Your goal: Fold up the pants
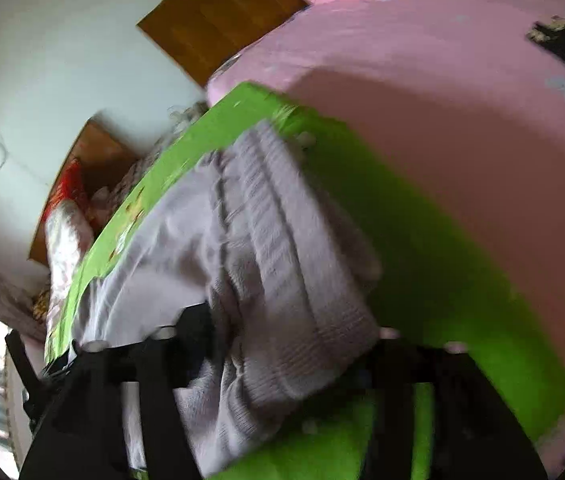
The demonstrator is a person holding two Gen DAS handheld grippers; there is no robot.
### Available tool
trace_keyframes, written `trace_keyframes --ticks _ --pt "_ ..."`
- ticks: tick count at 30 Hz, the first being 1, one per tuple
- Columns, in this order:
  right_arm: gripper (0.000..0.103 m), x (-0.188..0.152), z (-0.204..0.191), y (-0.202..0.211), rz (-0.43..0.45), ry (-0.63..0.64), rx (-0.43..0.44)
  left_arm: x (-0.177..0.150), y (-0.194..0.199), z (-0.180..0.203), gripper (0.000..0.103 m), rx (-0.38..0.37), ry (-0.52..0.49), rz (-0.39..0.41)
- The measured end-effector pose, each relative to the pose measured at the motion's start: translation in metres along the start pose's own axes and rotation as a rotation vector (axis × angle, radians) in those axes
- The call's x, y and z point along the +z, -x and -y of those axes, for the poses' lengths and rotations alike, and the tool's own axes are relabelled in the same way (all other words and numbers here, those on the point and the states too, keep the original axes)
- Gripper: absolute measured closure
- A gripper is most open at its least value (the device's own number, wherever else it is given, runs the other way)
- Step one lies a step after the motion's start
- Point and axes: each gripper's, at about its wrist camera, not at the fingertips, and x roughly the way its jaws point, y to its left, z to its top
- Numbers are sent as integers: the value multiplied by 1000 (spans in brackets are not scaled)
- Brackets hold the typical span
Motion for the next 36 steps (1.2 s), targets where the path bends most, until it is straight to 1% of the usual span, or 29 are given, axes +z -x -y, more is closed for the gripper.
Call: trace_keyframes --ticks 1,2,3,4,5,6,7,8,9,10,11,13,14,15,16,19,20,21,23,24,25,26,27,28,30,32,34,35,36 --pt "25 1 -6 15 77 20 -87 0 0 0 1 0 0 -1" --pt "25 1 -15 27 157 52 -170 0 0 0 1 3 -1 -1" --pt "25 1 -32 44 269 119 -259 0 0 0 1 2 -1 0" --pt "24 -3 -54 58 363 191 -293 0 0 0 1 2 -1 0" --pt "24 -5 -68 62 392 237 -284 0 0 0 1 2 -1 0" --pt "24 -10 -92 60 387 331 -221 0 0 0 1 3 -1 0" --pt "24 -17 -115 50 319 427 -153 0 0 0 1 4 -2 -1" --pt "24 -25 -135 34 225 516 -106 0 -1 0 1 6 -3 -1" --pt "24 -40 -156 11 105 625 -62 -1 -2 0 1 8 -4 -2" --pt "24 -56 -170 -8 29 707 -45 -1 -2 0 1 8 -4 -3" --pt "24 -66 -175 -20 -11 750 -55 -1 -2 0 1 8 -4 -3" --pt "24 -91 -176 -49 -121 838 -119 -1 -2 0 1 8 -5 -3" --pt "23 -95 -172 -53 -141 851 -129 -1 -3 0 1 7 -5 -3" --pt "22 -96 -161 -44 -127 829 -92 -1 -3 0 1 7 -4 -4" --pt "22 -95 -151 -38 -153 812 -70 0 -3 1 1 8 -4 -5" --pt "23 -97 -125 -9 -165 825 -69 0 -4 0 1 4 0 -8" --pt "23 -96 -114 2 -173 809 -49 0 -4 0 1 3 1 -8" --pt "26 -91 -100 20 -155 778 -16 0 -4 0 1 4 1 -8" --pt "26 -78 -75 50 -78 658 70 0 -4 0 1 4 0 -8" --pt "26 -68 -54 65 -41 536 114 0 -4 0 1 3 0 -8" --pt "26 -59 -33 73 -26 412 129 0 -4 0 1 3 0 -9" --pt "26 -54 -12 76 -33 283 132 0 -4 0 1 3 0 -9" --pt "26 -52 5 73 -68 183 134 -1 -4 -1 1 3 0 -8" --pt "26 -52 17 66 -107 125 127 -1 -4 -1 1 3 0 -8" --pt "25 -55 21 53 -152 103 109 -1 -3 -1 1 2 0 -9" --pt "25 -51 16 46 -143 102 141 -1 -3 -1 1 3 -1 -8" --pt "25 -40 14 36 -136 52 172 -1 -4 -1 1 3 -2 -8" --pt "24 -35 12 28 -140 23 211 -1 -4 -1 1 2 -1 -8" --pt "19 -30 11 19 -137 -2 240 -1 -4 -1 1 1 -1 -8"
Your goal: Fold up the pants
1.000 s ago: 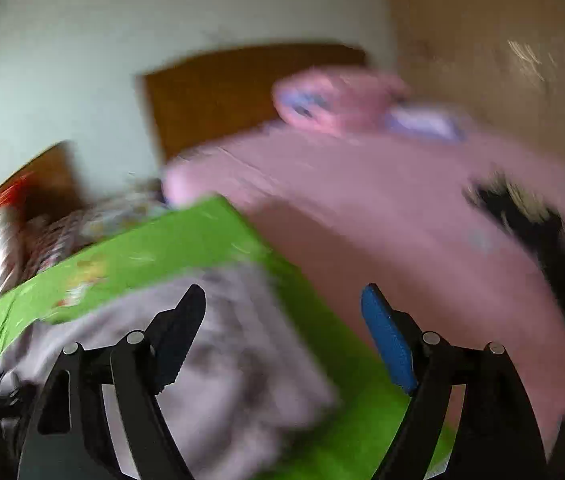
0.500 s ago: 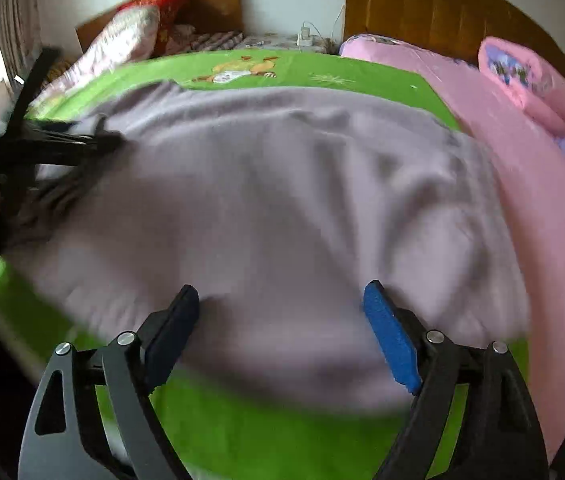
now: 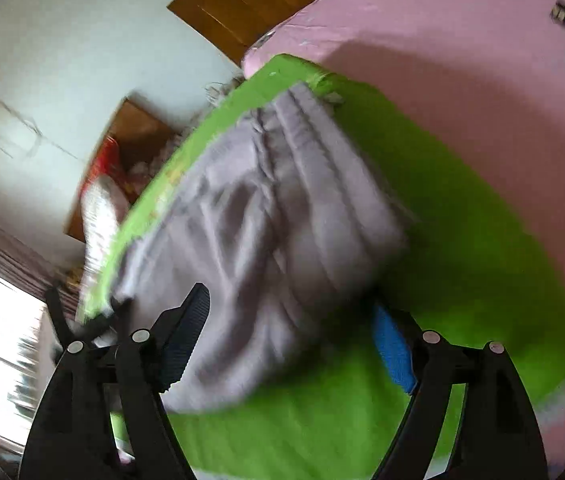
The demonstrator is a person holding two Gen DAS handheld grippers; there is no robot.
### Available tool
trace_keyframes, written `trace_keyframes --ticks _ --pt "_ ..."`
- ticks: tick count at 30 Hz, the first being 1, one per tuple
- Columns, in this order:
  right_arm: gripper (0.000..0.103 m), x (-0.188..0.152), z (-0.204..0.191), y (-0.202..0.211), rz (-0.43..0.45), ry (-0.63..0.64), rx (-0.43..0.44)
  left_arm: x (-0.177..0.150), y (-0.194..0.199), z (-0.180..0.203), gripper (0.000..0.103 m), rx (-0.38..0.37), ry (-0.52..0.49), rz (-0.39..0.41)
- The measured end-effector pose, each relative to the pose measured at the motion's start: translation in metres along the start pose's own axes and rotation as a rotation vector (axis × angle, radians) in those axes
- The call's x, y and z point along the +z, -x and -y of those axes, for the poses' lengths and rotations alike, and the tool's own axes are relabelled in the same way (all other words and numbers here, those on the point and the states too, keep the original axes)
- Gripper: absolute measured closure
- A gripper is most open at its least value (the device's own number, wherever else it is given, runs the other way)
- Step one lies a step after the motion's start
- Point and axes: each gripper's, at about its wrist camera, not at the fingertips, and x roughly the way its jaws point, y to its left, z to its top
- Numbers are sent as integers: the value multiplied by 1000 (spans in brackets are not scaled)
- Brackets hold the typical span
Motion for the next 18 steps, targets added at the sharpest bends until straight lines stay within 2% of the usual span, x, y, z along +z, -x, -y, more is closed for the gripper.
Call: trace_keyframes --ticks 1,2,5,6,8,9,10,11,12,13,14,18 --pt "14 6 3 -3 17 -33 32 0 0 0 1 0 0 0" --pt "14 9 4 -7 30 -59 49 0 0 0 1 0 0 0" --pt "13 23 4 -9 96 -108 14 0 0 0 1 0 0 0" --pt "13 24 -1 -13 76 -93 5 0 0 0 1 0 0 0" --pt "14 18 -20 -25 -23 1 22 1 -1 0 1 -2 2 0" --pt "20 14 -29 -26 -42 56 -10 1 -1 -1 1 -2 1 0" --pt "29 12 -33 -25 -36 79 -43 1 -1 0 1 -3 2 0" --pt "32 12 -31 -22 -17 64 -56 1 -1 0 1 -3 3 0" --pt "40 16 -18 -17 16 -16 -12 1 -1 0 1 -3 3 0" --pt "55 19 -5 -16 39 -88 25 1 -1 -1 1 -6 4 0" --pt "61 21 4 -15 57 -142 39 1 0 0 1 -7 7 1" --pt "67 16 -5 -14 110 -64 -15 1 23 -4 1 -25 36 35"
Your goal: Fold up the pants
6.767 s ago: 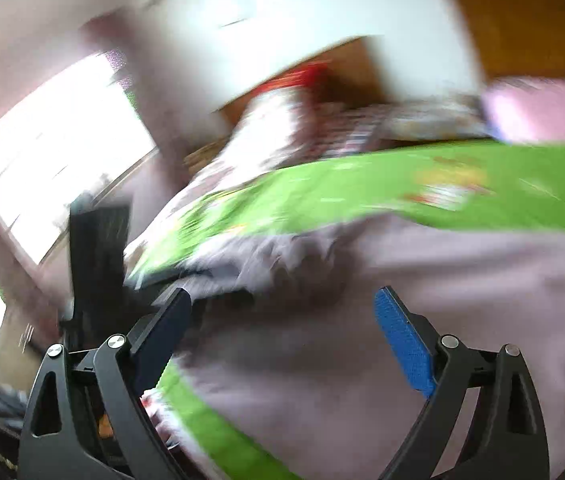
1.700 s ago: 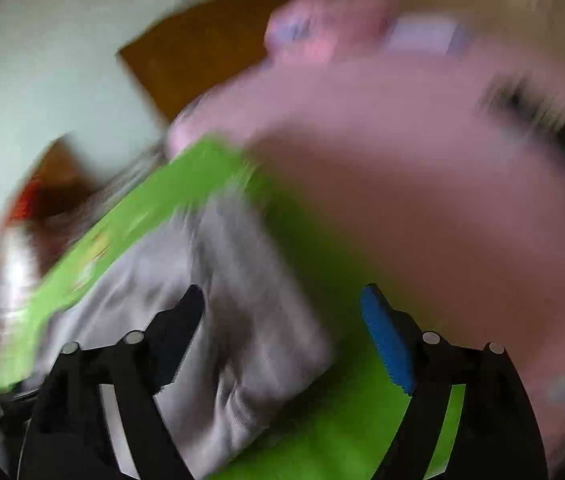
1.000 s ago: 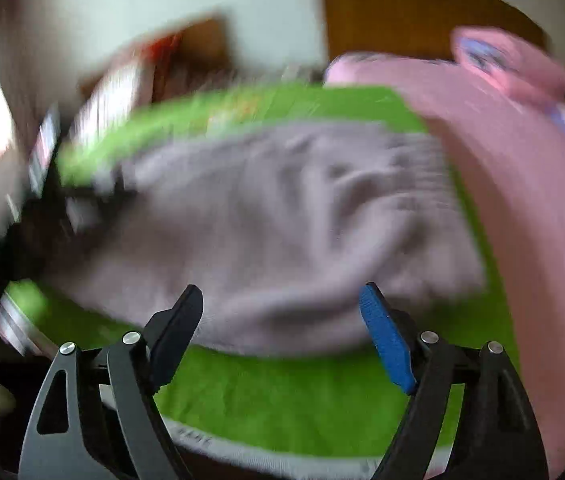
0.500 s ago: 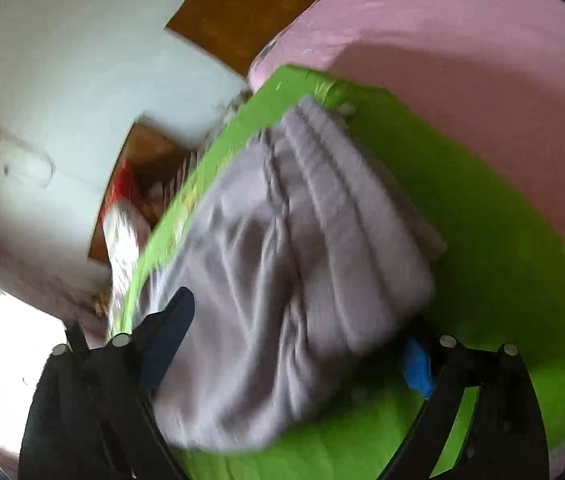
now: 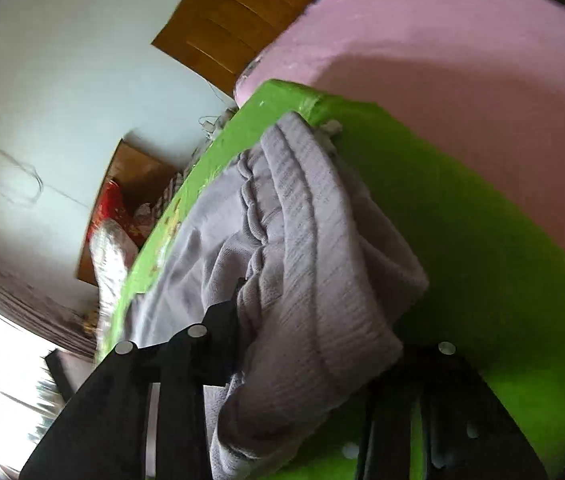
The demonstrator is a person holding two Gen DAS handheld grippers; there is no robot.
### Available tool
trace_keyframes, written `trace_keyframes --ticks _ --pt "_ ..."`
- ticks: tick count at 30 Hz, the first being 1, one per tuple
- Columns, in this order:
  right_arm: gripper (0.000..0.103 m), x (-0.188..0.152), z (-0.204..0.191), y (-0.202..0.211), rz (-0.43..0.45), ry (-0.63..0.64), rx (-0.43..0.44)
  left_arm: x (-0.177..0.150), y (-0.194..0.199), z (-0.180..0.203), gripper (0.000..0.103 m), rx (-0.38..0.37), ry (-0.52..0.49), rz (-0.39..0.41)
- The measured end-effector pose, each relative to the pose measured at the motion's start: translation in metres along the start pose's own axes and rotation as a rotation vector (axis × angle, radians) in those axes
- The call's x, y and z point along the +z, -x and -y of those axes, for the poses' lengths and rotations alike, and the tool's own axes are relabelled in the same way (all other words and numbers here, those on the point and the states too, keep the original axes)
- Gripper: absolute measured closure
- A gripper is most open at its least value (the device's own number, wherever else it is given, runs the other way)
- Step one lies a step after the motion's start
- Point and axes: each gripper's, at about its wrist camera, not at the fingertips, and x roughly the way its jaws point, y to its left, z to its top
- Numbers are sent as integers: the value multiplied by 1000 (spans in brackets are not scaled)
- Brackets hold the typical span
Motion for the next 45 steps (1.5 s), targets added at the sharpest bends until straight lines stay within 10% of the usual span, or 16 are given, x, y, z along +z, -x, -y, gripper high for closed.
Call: trace_keyframes --ticks 3,11,17,26,33,37,45 --pt "68 0 7 7 11 -17 25 -3 51 0 1 31 -40 123" --pt "67 -4 16 5 46 -26 25 -49 21 3 1 28 -90 -38" --pt "69 -4 -27 29 151 60 89 -52 33 -10 1 -9 -39 13" --pt "70 -86 -283 17 178 733 130 -89 149 -147 2 26 372 304" --pt "76 -298 -395 -107 -90 1456 41 -175 185 -224 2 50 632 325" --pt "75 -354 -372 -126 -54 1629 -40 -203 197 -230 2 -47 673 325" --pt "63 -335 -368 -102 17 1519 99 -163 170 -213 2 -450 642 316"
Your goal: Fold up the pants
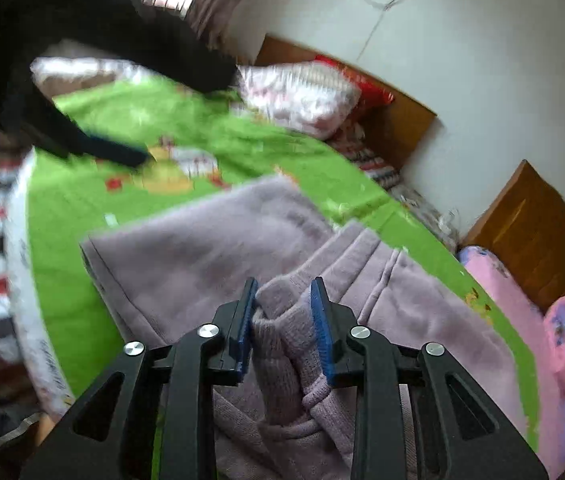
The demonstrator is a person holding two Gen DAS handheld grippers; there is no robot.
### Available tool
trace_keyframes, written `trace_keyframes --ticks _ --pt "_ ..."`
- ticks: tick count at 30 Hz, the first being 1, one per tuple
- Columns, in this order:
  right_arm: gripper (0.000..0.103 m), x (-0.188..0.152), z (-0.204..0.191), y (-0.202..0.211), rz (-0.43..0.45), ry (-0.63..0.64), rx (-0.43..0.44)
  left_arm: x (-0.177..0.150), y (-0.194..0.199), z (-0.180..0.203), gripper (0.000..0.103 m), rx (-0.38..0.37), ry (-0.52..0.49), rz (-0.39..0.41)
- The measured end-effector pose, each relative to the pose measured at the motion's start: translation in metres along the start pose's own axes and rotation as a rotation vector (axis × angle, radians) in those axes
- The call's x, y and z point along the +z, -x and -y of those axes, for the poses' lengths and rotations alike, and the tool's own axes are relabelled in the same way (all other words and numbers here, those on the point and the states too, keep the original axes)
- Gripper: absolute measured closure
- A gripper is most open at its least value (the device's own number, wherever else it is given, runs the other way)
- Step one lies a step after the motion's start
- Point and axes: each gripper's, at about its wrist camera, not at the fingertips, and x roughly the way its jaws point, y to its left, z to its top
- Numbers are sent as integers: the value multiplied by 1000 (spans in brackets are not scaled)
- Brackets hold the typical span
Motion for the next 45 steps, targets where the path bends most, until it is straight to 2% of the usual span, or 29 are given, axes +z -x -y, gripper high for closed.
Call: trace_keyframes --ticks 1,2,3,5,7,9,11,13,20,22,24,26,28,29,31,33,35,39,41,43,45 --pt "34 1 7 8 22 -16 40 2 -11 5 2 1 -13 -27" --pt "20 5 12 15 33 -29 62 2 -18 8 2 -4 -22 -46" --pt "14 5 22 25 61 -57 96 3 -26 9 2 -13 -26 -64" --pt "17 4 40 45 108 -115 147 -1 -42 12 2 -36 -9 -107" --pt "25 -1 58 65 136 -146 145 -7 -53 14 2 -66 15 -146" --pt "32 -13 64 72 92 -99 94 -15 -62 19 2 -95 23 -179" --pt "38 -26 66 70 43 -53 57 -18 -69 24 2 -89 16 -181" --pt "46 -35 64 62 -10 -29 67 -19 -74 28 2 -75 22 -180" --pt "47 -39 31 31 -77 130 70 -19 -71 26 2 -73 48 -158" --pt "43 -43 26 27 -94 155 75 -18 -64 19 2 -76 53 -149" --pt "43 -46 19 22 -107 203 48 -18 -55 14 2 -75 55 -145" --pt "45 -49 16 17 -118 244 22 -18 -51 11 2 -81 57 -143" --pt "55 -52 17 15 -108 255 12 -18 -50 10 2 -90 55 -141" --pt "58 -52 20 16 -107 242 26 -19 -47 10 2 -94 53 -140" --pt "72 -50 28 20 -91 194 58 -21 -43 12 2 -115 49 -142" --pt "78 -48 31 27 -72 183 53 -24 -40 13 2 -142 48 -146" --pt "80 -44 36 33 -46 132 57 -28 -37 15 2 -173 51 -154" --pt "80 -37 58 39 -31 2 130 -30 -39 19 2 -259 68 -177" --pt "80 -37 65 40 -39 -33 166 -29 -46 18 2 -311 86 -211" --pt "80 -38 80 37 -30 -125 234 -30 -56 15 2 -337 113 -248" --pt "81 -37 83 38 -14 -138 233 -29 -68 15 2 -364 139 -278"
